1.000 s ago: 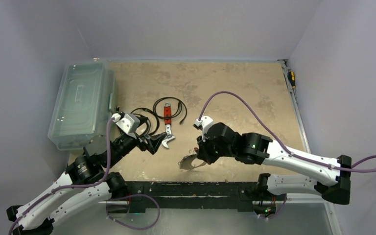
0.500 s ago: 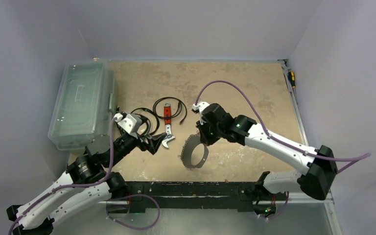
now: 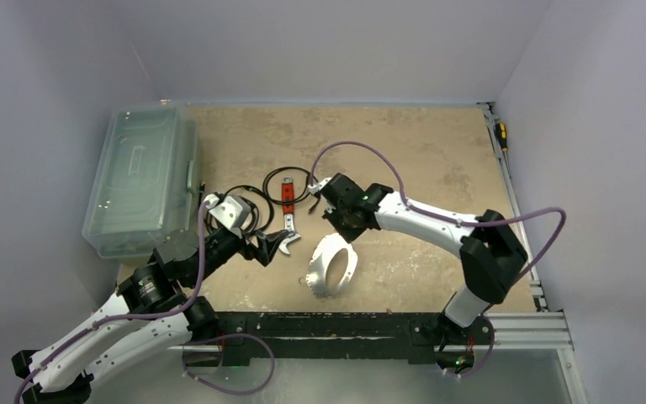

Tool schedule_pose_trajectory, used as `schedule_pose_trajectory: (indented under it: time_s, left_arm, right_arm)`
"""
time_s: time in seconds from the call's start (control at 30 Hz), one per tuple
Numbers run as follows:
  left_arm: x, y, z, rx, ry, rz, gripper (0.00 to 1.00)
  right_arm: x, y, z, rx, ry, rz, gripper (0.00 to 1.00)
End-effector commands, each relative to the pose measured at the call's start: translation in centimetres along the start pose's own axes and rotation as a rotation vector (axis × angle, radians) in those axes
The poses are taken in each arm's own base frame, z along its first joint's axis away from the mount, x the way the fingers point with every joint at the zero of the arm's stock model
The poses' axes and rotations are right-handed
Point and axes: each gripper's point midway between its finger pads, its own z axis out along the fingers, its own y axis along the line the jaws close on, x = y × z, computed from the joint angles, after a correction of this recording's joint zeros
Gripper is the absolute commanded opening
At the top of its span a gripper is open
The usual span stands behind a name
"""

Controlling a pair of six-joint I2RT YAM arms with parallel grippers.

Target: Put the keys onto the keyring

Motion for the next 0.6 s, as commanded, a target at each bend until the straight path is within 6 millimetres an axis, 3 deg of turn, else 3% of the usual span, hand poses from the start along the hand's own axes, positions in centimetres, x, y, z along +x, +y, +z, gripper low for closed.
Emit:
schedule_pose_trajectory:
  time_s: [0.0, 0.43, 0.57]
  left_arm:
    - [-0.3, 0.4, 0.0, -0.015, -0.014, 0.018, 0.98]
    - [-0.1, 0.3, 0.2, -0.010, -0.010, 0.021, 0.98]
    - [0.0, 0.4, 0.1, -0.016, -0.009, 0.021, 0.98]
  right_arm:
    - [-0.9, -1.9, 1.5, 0.099, 0.042, -0.080, 0.00]
    - [-0.9, -6.2, 5.5, 0.317, 0.212, -0.294, 0.00]
    - [-2.0, -8.5, 6.2, 0.473, 0.195, -0.330, 0.13]
